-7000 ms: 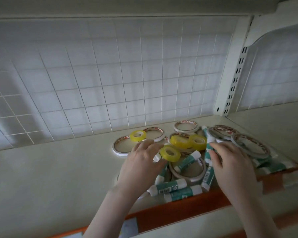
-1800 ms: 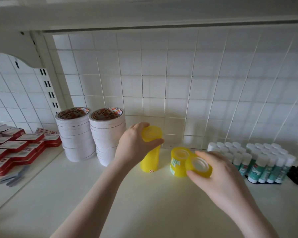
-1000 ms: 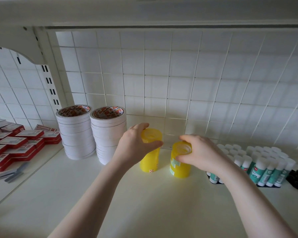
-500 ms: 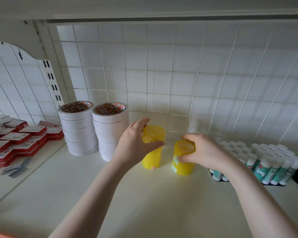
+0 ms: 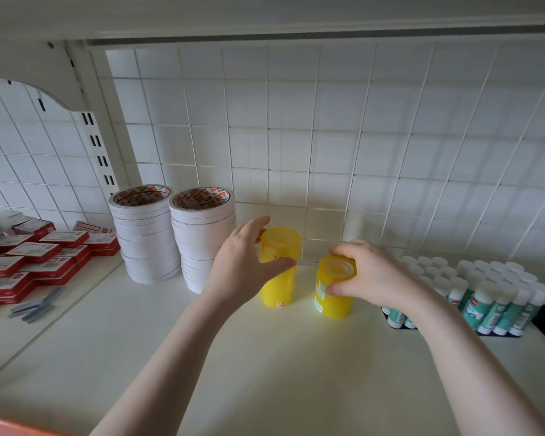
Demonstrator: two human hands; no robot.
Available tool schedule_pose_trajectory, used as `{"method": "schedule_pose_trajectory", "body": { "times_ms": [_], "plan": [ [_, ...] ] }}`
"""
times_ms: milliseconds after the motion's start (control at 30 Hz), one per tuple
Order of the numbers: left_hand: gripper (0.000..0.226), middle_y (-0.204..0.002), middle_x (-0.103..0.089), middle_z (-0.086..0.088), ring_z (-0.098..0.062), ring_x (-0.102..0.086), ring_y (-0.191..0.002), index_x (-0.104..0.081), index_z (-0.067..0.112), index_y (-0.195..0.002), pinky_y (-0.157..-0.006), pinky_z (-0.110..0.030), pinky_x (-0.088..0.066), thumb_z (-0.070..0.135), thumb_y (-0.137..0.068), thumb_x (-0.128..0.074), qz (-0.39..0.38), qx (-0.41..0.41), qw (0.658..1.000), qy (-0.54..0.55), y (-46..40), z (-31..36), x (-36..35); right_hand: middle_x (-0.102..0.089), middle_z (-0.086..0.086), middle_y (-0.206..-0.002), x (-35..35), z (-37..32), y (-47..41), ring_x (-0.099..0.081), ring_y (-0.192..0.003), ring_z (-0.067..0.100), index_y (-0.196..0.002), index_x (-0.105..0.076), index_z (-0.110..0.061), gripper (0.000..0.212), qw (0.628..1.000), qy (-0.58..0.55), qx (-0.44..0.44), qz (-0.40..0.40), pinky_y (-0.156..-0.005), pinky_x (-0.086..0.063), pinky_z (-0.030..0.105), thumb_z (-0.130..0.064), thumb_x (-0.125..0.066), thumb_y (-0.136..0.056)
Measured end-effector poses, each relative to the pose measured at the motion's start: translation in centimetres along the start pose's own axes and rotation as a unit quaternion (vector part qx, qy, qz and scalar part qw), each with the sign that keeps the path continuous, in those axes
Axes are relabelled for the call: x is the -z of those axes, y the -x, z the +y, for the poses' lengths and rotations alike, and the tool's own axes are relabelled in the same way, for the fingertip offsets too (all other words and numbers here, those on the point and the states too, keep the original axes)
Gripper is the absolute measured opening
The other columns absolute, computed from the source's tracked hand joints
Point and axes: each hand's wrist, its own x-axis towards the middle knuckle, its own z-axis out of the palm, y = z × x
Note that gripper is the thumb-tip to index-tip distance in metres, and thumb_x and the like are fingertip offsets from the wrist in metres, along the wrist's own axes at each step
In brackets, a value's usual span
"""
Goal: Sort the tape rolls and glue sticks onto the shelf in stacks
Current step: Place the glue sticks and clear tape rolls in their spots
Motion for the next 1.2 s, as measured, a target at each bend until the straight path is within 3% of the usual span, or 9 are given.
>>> {"method": "schedule_pose_trajectory", "body": {
  "times_ms": [100, 300, 433, 567, 700, 800, 900, 1100, 1200],
  "plan": [
    [0.078, -0.123, -0.055, 0.001, -0.009, -0.051, -0.106, -0.044, 0.021, -0.135, -0.089, -0.022, -0.040, 0.035, -0.067, -0.080, 0.001, 0.000, 1.000, -0.002, 0.1, 0.0, 0.0, -0.054, -0.001, -0.109, -0.1, 0.0, 0.0, -0.052, -0.098, 0.017, -0.121, -0.057, -0.024, 0.060, 1.000, -0.004, 0.003, 0.005, -0.080, -0.045, 0.030, -0.038, -0.077, -0.066],
    [0.079, -0.126, -0.052, -0.001, -0.010, -0.051, -0.108, -0.043, 0.020, -0.136, -0.090, -0.023, -0.040, 0.035, -0.067, -0.080, 0.000, 0.000, 1.000, -0.010, 0.5, 0.0, 0.0, -0.054, -0.004, -0.117, -0.5, 0.5, 0.2, -0.051, -0.105, 0.014, -0.130, -0.053, -0.024, 0.068, 0.999, -0.023, 0.006, 0.021, -0.081, -0.040, 0.025, -0.039, -0.077, -0.068],
    [0.080, -0.127, -0.051, -0.002, -0.012, -0.049, -0.110, -0.041, 0.018, -0.137, -0.092, -0.025, -0.040, 0.034, -0.068, -0.080, 0.005, 0.002, 1.000, -0.018, 0.9, 0.2, 0.1, -0.051, -0.004, -0.128, -0.6, 0.4, 0.5, -0.049, -0.115, 0.015, -0.135, -0.048, -0.025, 0.072, 0.999, -0.019, 0.008, 0.026, -0.091, -0.041, 0.029, -0.041, -0.076, -0.070],
    [0.077, -0.130, -0.049, -0.003, -0.019, -0.047, -0.119, -0.039, 0.016, -0.138, -0.098, -0.028, -0.037, 0.034, -0.073, -0.076, 0.024, -0.012, 0.998, -0.055, 2.2, 0.6, 0.5, -0.047, -0.004, -0.132, 0.3, 0.0, 1.3, -0.049, -0.115, 0.017, -0.135, -0.047, -0.024, 0.063, 0.998, 0.007, 0.029, 0.063, -0.092, -0.040, 0.030, -0.045, -0.068, -0.079],
    [0.070, -0.128, -0.050, -0.003, -0.022, -0.045, -0.118, -0.042, 0.017, -0.136, -0.091, -0.022, -0.031, 0.033, -0.076, -0.073, 0.055, -0.017, 0.993, -0.106, 4.6, 1.3, 0.6, -0.055, 0.001, -0.122, 1.6, 0.6, 3.6, -0.051, -0.114, 0.022, -0.128, -0.055, -0.020, 0.047, 0.984, 0.064, 0.050, 0.155, -0.088, -0.039, 0.032, -0.038, -0.063, -0.086],
    [0.067, -0.126, -0.051, -0.005, -0.024, -0.046, -0.115, -0.043, 0.016, -0.136, -0.089, -0.026, -0.034, 0.032, -0.077, -0.072, 0.067, -0.011, 0.987, -0.144, 6.7, 2.0, 0.1, -0.063, 0.009, -0.095, 1.5, 2.1, 5.9, -0.061, -0.089, 0.034, -0.107, -0.066, -0.009, 0.035, 0.961, 0.097, 0.084, 0.245, -0.073, -0.048, 0.039, -0.021, -0.076, -0.075],
    [0.067, -0.126, -0.051, -0.006, -0.026, -0.046, -0.116, -0.043, 0.014, -0.136, -0.089, -0.033, -0.039, 0.036, -0.079, -0.069, 0.064, 0.000, 0.980, -0.187, 8.8, 2.8, -0.7, -0.065, 0.013, -0.089, 1.2, 3.7, 9.0, -0.063, -0.079, 0.037, -0.097, -0.068, -0.004, 0.033, 0.946, 0.103, 0.085, 0.294, -0.068, -0.052, 0.042, -0.009, -0.081, -0.067],
    [0.066, -0.129, -0.050, -0.005, -0.027, -0.045, -0.118, -0.043, 0.015, -0.136, -0.092, -0.037, -0.040, 0.040, -0.080, -0.066, 0.019, 0.006, 0.982, -0.189, 11.7, 5.2, -3.2, -0.065, 0.015, -0.091, 0.3, 7.5, 16.3, -0.064, -0.082, 0.038, -0.100, -0.068, -0.002, 0.039, 0.940, 0.136, -0.019, 0.313, -0.071, -0.052, 0.047, -0.011, -0.082, -0.065],
    [0.063, -0.122, -0.055, -0.009, -0.032, -0.051, -0.111, -0.050, 0.011, -0.130, -0.086, -0.041, -0.045, 0.035, -0.076, -0.072, -0.015, -0.038, 0.983, -0.179, 12.3, 7.1, -5.2, -0.066, 0.018, -0.090, 0.7, 9.0, 19.9, -0.064, -0.079, 0.039, -0.099, -0.068, 0.000, 0.038, 0.922, 0.172, -0.082, 0.336, -0.069, -0.052, 0.047, -0.011, -0.081, -0.065]
  ]
}}
